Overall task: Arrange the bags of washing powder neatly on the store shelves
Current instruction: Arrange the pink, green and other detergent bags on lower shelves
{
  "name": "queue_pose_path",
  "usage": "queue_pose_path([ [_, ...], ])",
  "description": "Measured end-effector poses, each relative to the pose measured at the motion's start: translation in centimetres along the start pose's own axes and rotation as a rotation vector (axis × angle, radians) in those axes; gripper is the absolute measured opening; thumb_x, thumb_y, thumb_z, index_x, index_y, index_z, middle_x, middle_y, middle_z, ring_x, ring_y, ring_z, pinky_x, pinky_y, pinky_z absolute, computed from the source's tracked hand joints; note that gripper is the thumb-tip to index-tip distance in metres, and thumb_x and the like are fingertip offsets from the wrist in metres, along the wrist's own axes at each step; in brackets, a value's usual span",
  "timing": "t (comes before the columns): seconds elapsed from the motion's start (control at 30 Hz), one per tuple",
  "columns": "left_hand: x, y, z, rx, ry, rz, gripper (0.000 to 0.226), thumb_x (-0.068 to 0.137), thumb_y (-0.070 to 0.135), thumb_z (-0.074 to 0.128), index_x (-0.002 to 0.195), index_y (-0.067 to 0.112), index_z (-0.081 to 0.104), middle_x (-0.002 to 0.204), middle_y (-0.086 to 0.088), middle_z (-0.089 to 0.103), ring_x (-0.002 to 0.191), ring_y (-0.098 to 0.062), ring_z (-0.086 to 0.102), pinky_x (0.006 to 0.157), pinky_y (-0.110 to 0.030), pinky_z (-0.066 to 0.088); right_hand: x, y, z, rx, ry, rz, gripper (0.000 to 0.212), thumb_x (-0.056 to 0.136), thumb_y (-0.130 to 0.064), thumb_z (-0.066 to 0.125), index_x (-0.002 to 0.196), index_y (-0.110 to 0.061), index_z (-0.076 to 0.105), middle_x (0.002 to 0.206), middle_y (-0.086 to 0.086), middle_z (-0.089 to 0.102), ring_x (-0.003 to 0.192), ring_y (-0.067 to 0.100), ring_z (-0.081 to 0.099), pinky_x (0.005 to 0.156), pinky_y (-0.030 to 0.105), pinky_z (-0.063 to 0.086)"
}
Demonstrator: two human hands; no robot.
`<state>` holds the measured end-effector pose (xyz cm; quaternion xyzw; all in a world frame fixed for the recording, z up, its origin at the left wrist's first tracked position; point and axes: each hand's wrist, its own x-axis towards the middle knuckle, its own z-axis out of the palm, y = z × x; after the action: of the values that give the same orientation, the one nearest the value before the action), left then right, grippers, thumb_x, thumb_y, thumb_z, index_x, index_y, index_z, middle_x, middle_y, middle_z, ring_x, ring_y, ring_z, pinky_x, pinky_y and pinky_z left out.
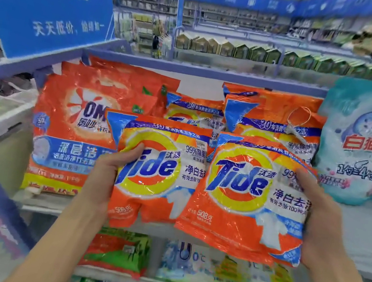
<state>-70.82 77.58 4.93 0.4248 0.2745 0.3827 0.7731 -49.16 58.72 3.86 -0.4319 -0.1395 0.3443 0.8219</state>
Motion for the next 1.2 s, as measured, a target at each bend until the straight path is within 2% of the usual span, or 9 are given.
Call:
queue_pose_path([
  [0.07, 1.7, 0.2, 0.8, 0.016, -0.037, -0.021, 0.041, 0.095, 0.014, 0.058, 0.06, 0.011, 0.08, 0.07, -0.01, 0.076, 0.056, -0.02, 0.074, 0.047, -0.029, 0.058, 1.1, 0.0, 0.1, -0.007, 0.028, -0.016, 0.028, 0.092, -0.03, 0.061, 0.107, -0.017, 0.081, 0.114, 0.017, 0.076, 0.098, 0.038, 0.075, 0.08, 0.057, 0.061],
  [0.2, 6.3, 0.3, 2.5, 0.035, -0.132, -0.099, 0.019, 0.086, 0.021, 0.069, 0.088, 0.01, 0.083, 0.103, -0.019, 0.077, 0.09, -0.035, 0.075, 0.095, -0.057, 0.056, 2.7, -0.8, -0.2, -0.032, 0.075, -0.036, 0.024, 0.091, -0.024, 0.06, 0.098, -0.015, 0.081, 0.103, 0.015, 0.079, 0.084, 0.033, 0.078, 0.062, 0.047, 0.063],
  [0.33, 12.0, 0.1, 4.9, 0.125, -0.057, -0.078, 0.021, 0.091, 0.016, 0.065, 0.081, 0.01, 0.082, 0.09, -0.015, 0.078, 0.079, -0.031, 0.075, 0.085, -0.052, 0.061, 4.0, -1.1, -1.0, -0.052, 0.112, 0.015, 0.046, 0.081, -0.026, 0.063, 0.123, -0.008, 0.071, 0.111, 0.019, 0.076, 0.091, 0.04, 0.076, 0.068, 0.054, 0.062],
  [0.43, 16.7, -1.7, 4.6, 0.392, 0.097, 0.056, 0.027, 0.07, 0.021, 0.082, 0.096, 0.013, 0.079, 0.096, -0.006, 0.078, 0.089, -0.026, 0.074, 0.091, -0.048, 0.06, 4.8, -1.3, -1.6, -0.048, 0.094, 0.025, 0.027, 0.083, -0.024, 0.061, 0.096, -0.012, 0.082, 0.099, 0.017, 0.079, 0.079, 0.036, 0.077, 0.058, 0.048, 0.062],
  [0.53, 17.8, -2.3, 4.6, 0.623, 0.2, 0.219, 0.022, 0.068, 0.007, 0.084, 0.087, 0.014, 0.074, 0.081, 0.005, 0.073, 0.072, -0.016, 0.068, 0.067, -0.025, 0.055, 5.5, -1.7, -1.8, -0.056, 0.06, 0.052, 0.033, 0.09, -0.019, 0.055, 0.073, -0.014, 0.083, 0.083, 0.014, 0.079, 0.065, 0.032, 0.076, 0.047, 0.041, 0.059],
  [0.7, 17.9, 0.1, 6.4, 0.577, 0.156, 0.386, 0.023, 0.076, 0.028, 0.089, 0.088, 0.014, 0.077, 0.073, 0.008, 0.076, 0.062, -0.005, 0.07, 0.059, -0.019, 0.053, 6.5, -2.0, -2.3, -0.09, 0.053, 0.04, 0.024, 0.081, -0.016, 0.059, 0.079, -0.01, 0.081, 0.083, 0.013, 0.079, 0.064, 0.03, 0.077, 0.046, 0.038, 0.059],
  [0.77, 18.3, 2.2, 7.2, 0.816, 0.163, 0.383, 0.019, 0.078, 0.03, 0.087, 0.084, 0.015, 0.078, 0.071, 0.008, 0.072, 0.054, 0.001, 0.061, 0.052, -0.018, 0.044, 6.6, -1.9, -2.4, -0.095, 0.057, 0.037, 0.022, 0.077, -0.016, 0.06, 0.082, -0.01, 0.08, 0.084, 0.012, 0.079, 0.066, 0.03, 0.077, 0.047, 0.039, 0.06],
  [0.93, 19.8, 5.9, 10.9, 1.797, -0.131, 0.222, 0.04, 0.076, 0.058, 0.081, 0.098, 0.026, 0.077, 0.1, 0.005, 0.07, 0.09, -0.017, 0.062, 0.076, -0.031, 0.049, 7.0, -1.7, -3.4, -0.088, 0.059, 0.055, 0.027, 0.077, -0.018, 0.061, 0.099, -0.012, 0.076, 0.093, 0.014, 0.079, 0.073, 0.034, 0.077, 0.053, 0.044, 0.061],
  [1.2, 22.3, 2.2, 11.3, 1.604, -0.343, 0.273, 0.023, 0.092, 0.036, 0.073, 0.096, 0.015, 0.08, 0.092, -0.006, 0.076, 0.094, -0.028, 0.068, 0.076, -0.04, 0.054, 7.0, -1.6, -4.0, -0.091, 0.061, 0.081, 0.023, 0.077, -0.016, 0.06, 0.086, -0.014, 0.082, 0.094, 0.016, 0.079, 0.075, 0.037, 0.077, 0.057, 0.049, 0.063],
])
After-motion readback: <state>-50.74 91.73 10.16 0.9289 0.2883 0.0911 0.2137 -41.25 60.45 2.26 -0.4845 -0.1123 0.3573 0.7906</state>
